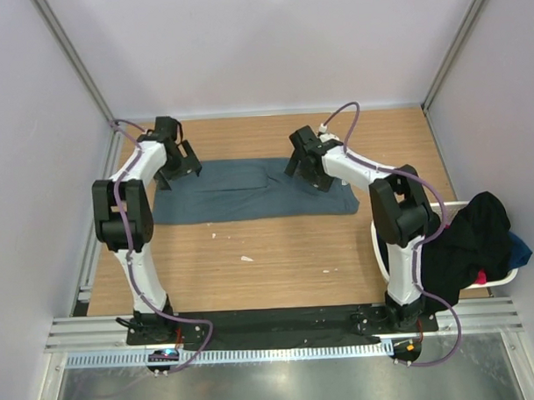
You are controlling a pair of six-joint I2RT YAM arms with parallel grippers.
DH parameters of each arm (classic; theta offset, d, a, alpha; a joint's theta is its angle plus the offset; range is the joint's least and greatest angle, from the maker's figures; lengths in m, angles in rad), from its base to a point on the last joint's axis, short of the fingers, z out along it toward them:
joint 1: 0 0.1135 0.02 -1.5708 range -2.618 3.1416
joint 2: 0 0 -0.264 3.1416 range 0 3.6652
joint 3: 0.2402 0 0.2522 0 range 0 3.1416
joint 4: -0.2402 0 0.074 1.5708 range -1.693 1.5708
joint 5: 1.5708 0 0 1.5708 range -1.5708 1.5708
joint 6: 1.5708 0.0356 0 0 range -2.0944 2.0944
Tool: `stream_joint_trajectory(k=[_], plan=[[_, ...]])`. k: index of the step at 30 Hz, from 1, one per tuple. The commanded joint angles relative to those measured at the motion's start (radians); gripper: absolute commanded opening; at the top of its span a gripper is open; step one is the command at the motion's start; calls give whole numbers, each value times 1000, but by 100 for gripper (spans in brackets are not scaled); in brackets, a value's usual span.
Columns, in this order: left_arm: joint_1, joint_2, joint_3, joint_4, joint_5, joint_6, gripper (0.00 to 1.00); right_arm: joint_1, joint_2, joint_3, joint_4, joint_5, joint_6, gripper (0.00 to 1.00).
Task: Fold and stack the t-shirts
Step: Fold the tshirt
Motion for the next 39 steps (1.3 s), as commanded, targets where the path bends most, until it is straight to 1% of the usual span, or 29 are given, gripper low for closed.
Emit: stream_joint_trajectory(k=[1, 4, 10, 14, 15, 17, 18, 20, 21, 22, 25, 26, 28, 29, 30, 32, 33, 35, 36, 39], plan=[[-10, 38, 55, -52, -60, -70, 100, 0, 33, 21, 30, 67, 74, 100], [-12, 88, 64, -68, -115, -73, 99, -4, 58, 10, 36, 78, 81, 100], [-10, 157, 49, -124, -150, -81, 100, -35, 125, 18, 54, 46, 86, 100], [-12, 102, -69, -111, -173, -136, 99, -47, 174, 59, 63, 66, 46, 100], [-12, 87, -133, -94, -176, -150, 99, -52, 184, 70, 63, 72, 38, 100], [-13, 30, -205, -71, -175, -210, 99, -66, 216, 101, 77, 58, 6, 100], [-15, 12, -277, -42, -157, -236, 98, -67, 227, 111, 88, 34, -6, 100], [-43, -55, -350, -25, -155, -303, 97, -72, 262, 150, 115, 14, -50, 100], [-64, -77, -377, -22, -169, -322, 97, -72, 277, 167, 118, 11, -69, 100], [-110, -117, -431, -22, -175, -358, 96, -72, 305, 202, 131, -6, -96, 100], [-199, -175, -511, -43, -195, -426, 95, -72, 357, 286, 141, -44, -130, 100], [-261, -215, -532, -51, -193, -481, 95, -69, 393, 308, 141, -51, -144, 100], [-322, -255, -578, -62, -173, -549, 95, -70, 434, 381, 138, -83, -160, 100], [-369, -276, -636, -65, -167, -582, 95, -69, 475, 410, 132, -92, -167, 100], [-398, -324, -664, -68, -161, -659, 94, -69, 498, 467, 114, -98, -178, 100], [-450, -367, -739, -74, -155, -739, 94, -64, 532, 516, 105, -117, -189, 100], [-516, -417, -762, -86, -155, -818, 94, -60, 562, 538, 105, -124, -202, 100], [-593, -461, -811, -121, -166, -927, 94, -57, 592, 599, 102, -147, -210, 100], [-668, -491, -819, -141, -170, -1052, 94, -49, 616, 642, 94, -146, -221, 100], [-792, -520, -835, -198, -178, -1234, 94, -37, 645, 694, 83, -147, -235, 100]])
